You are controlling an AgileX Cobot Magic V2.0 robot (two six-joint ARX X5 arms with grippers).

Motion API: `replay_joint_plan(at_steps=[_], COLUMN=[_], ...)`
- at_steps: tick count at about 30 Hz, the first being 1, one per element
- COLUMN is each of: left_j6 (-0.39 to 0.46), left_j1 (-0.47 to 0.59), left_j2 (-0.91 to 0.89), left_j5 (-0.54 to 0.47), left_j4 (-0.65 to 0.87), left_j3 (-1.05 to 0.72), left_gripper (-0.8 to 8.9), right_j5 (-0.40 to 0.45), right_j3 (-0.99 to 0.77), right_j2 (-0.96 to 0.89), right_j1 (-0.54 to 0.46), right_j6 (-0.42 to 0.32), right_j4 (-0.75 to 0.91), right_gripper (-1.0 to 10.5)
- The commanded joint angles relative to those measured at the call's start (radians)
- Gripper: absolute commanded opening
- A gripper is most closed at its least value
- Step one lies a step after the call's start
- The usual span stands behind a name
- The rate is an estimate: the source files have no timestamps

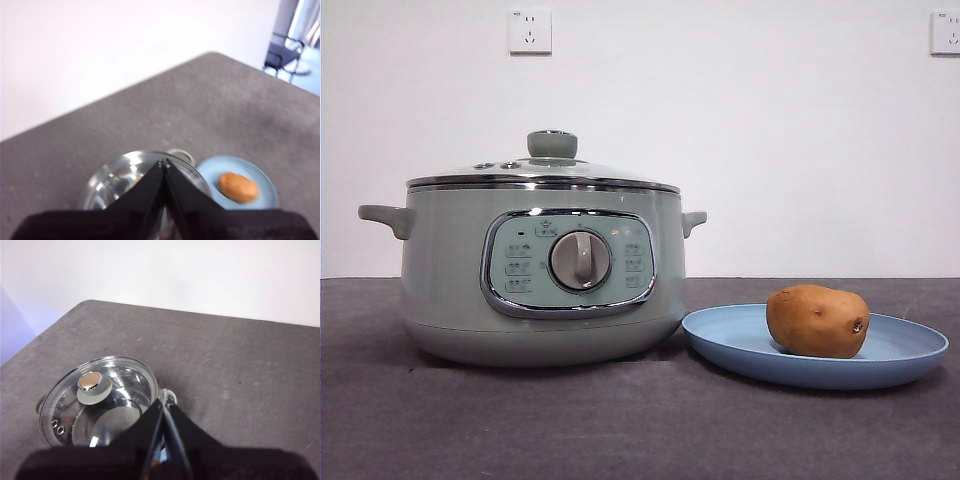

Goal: Take the potato out from the steamer,put the potato on the plate,close the lid

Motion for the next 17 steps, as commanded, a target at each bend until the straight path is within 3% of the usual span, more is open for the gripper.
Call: replay_joint_plan(at_steps=[1, 10, 17], left_j6=[0.001, -0.088, -0.173], left_j1=[0.028, 0.167, 0.259], left_j2=[-0.086, -0.431, -0.678], left_j5=[0.008, 0.051, 0.048], left_j4=[0.153, 0.563, 0.756], left_j3=[-0.177, -0.791, -1.156], left_gripper=[-0.04, -0.04, -0.04], right_j5=[0.003, 0.003, 0.003], right_j3=[0.002, 0.002, 0.002], right_j2=[0.0, 0.0, 0.0], right_j1=[0.001, 0.001, 0.001], right_j6=[0.011, 0.01, 0.01], right_j4=[0.006, 0.006, 0.006], right_gripper=[0.0, 0.0, 0.0])
